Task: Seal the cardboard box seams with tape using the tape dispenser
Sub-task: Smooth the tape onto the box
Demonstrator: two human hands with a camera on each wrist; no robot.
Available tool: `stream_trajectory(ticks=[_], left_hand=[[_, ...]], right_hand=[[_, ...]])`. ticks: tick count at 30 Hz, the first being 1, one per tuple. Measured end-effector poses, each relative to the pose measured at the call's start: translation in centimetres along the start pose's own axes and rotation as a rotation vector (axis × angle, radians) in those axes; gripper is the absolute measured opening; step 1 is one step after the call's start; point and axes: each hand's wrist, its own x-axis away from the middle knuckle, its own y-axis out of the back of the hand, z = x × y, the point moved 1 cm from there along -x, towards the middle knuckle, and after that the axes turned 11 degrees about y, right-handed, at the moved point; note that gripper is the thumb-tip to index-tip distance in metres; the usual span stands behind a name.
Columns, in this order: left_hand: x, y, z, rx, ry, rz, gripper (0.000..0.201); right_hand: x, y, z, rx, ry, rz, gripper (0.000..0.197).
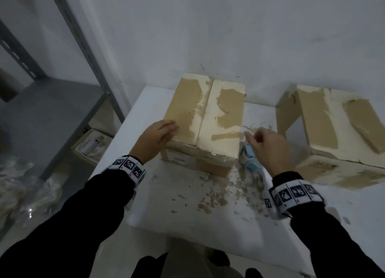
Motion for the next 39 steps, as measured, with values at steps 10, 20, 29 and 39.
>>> stream_trajectory(ticks=[10, 20, 29, 39], left_hand=[[-2.5, 0.8, 3.0, 0.125, 0.180, 0.088, 0.035], [-4.5, 0.6, 4.5, 0.150, 0.151, 0.310, 0.042], [-4.9, 0.6, 4.6, 0.006, 0.061, 0.374, 0.055], [-4.7, 0.6, 3.9, 0.041, 0.112, 0.333, 0.054]], right_hand=[[-3.0, -9.8, 15.5, 0.107, 0.496, 0.395, 0.053], [-1.5, -11.1, 14.6, 0.299, 0.796, 0.164, 0.061], [-1.7, -10.9, 14.5, 0.390, 0.861, 0.215, 0.060], [-1.8, -10.4, 14.1, 0.245, 0.735, 0.214, 0.053]])
